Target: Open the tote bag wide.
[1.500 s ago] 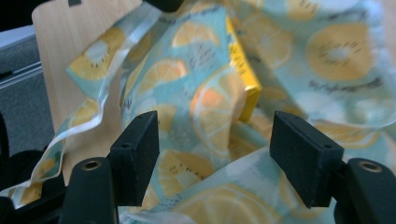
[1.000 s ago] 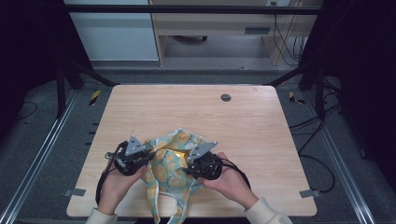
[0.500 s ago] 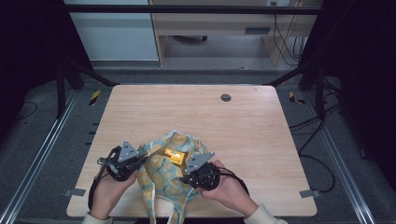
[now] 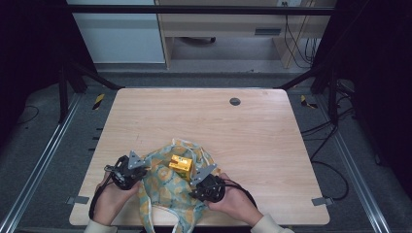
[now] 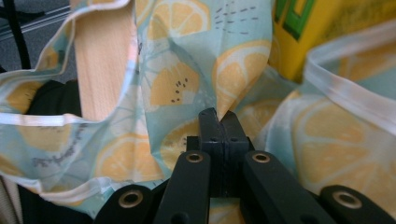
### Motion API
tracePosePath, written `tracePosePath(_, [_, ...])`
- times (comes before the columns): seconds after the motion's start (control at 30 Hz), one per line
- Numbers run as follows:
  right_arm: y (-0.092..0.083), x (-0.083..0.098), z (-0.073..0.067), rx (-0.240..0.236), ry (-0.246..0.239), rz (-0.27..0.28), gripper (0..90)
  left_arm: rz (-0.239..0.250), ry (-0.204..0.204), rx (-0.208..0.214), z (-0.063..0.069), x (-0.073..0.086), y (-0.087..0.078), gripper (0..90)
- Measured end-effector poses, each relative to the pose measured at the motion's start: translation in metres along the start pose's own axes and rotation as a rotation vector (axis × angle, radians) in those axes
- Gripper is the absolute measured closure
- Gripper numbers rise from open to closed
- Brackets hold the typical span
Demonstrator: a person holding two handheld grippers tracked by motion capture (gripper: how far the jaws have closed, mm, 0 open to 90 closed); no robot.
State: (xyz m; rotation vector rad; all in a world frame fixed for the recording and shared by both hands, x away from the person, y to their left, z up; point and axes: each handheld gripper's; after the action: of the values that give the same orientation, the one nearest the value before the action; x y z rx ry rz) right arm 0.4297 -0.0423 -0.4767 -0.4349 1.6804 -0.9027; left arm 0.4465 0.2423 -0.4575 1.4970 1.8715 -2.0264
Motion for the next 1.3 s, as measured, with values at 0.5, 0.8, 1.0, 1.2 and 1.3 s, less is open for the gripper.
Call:
tracePosePath(0.5, [-0.038,0.002,-0.001,0.086,0.028,0.077,58.3,0.038,0.004,0.044,0.006,-0.002,0.001,89.6])
tracePosePath(0.8, [-0.064,-0.008,0.020,0.238,0.074,0.159,35.4,0.055,0.040,0.063,0.021,-0.009,-0.002,89.5])
tracePosePath(1.0, [-0.041,-0.014,0.038,0.256,0.140,0.103,37.1,0.069,0.050,0.065,0.025,-0.010,-0.004,89.5])
tracePosePath(1.2, [-0.030,-0.005,0.053,0.240,0.143,0.027,89.0,0.036,0.053,0.056,0.023,-0.007,0.003,89.7])
tracePosePath(1.3, [-0.036,0.004,0.063,0.266,0.175,0.049,90.0,0.000,0.065,0.031,0.022,-0.004,0.010,89.9])
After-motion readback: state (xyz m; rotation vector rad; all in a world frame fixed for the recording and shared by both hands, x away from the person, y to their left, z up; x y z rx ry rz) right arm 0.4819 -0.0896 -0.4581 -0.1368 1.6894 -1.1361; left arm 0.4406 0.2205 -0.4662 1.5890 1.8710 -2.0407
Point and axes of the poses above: each handheld gripper's, and its own axes: y roughly forward along the jaws, x roughly out of its underside, z roughly to its right, and after that the axes turned 1 degree about z, right-handed
